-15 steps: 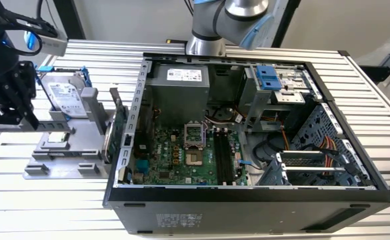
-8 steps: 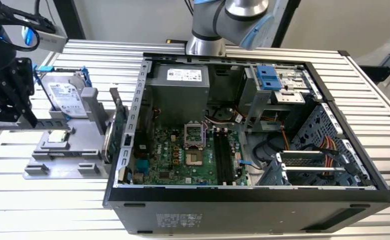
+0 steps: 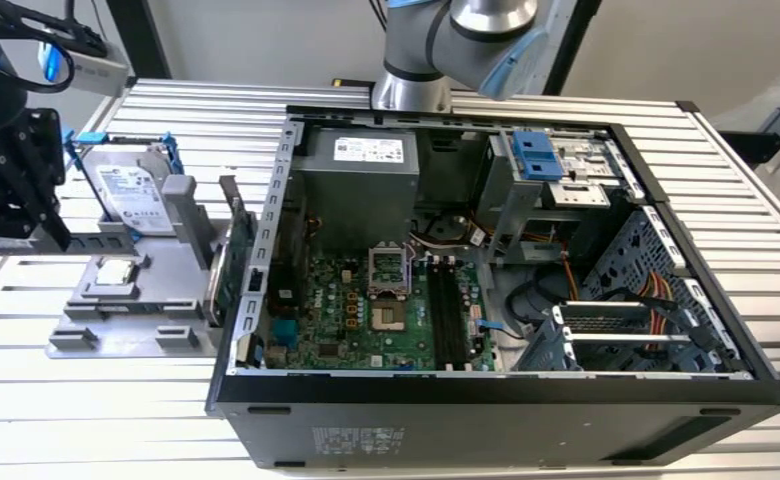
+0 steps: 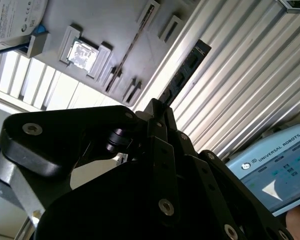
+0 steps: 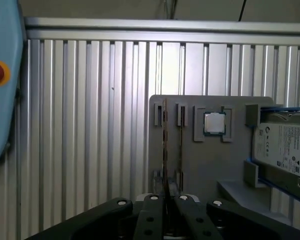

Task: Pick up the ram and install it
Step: 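Pick up the ram and move it above insertion slot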

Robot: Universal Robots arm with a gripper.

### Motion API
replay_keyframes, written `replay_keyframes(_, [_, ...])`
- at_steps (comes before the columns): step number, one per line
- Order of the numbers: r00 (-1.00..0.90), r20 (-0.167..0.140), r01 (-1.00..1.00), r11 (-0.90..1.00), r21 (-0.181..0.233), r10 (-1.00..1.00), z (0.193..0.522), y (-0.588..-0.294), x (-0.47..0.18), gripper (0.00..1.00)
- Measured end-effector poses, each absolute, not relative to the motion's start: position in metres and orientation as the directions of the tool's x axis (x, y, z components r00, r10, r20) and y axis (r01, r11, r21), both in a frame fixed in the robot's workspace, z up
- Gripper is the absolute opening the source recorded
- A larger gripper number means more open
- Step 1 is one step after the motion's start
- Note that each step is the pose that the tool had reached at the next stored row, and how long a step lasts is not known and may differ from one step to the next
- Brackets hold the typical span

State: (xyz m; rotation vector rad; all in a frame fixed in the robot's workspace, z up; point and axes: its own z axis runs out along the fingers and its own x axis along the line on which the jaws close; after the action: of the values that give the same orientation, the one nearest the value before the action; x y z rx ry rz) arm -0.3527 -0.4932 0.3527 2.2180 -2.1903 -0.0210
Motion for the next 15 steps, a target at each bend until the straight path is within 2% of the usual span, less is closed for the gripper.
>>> replay_keyframes(15, [0.013, 0.008, -1.000, -0.012, 0.027, -1.000, 0.365, -0.493, -0.353, 0.00])
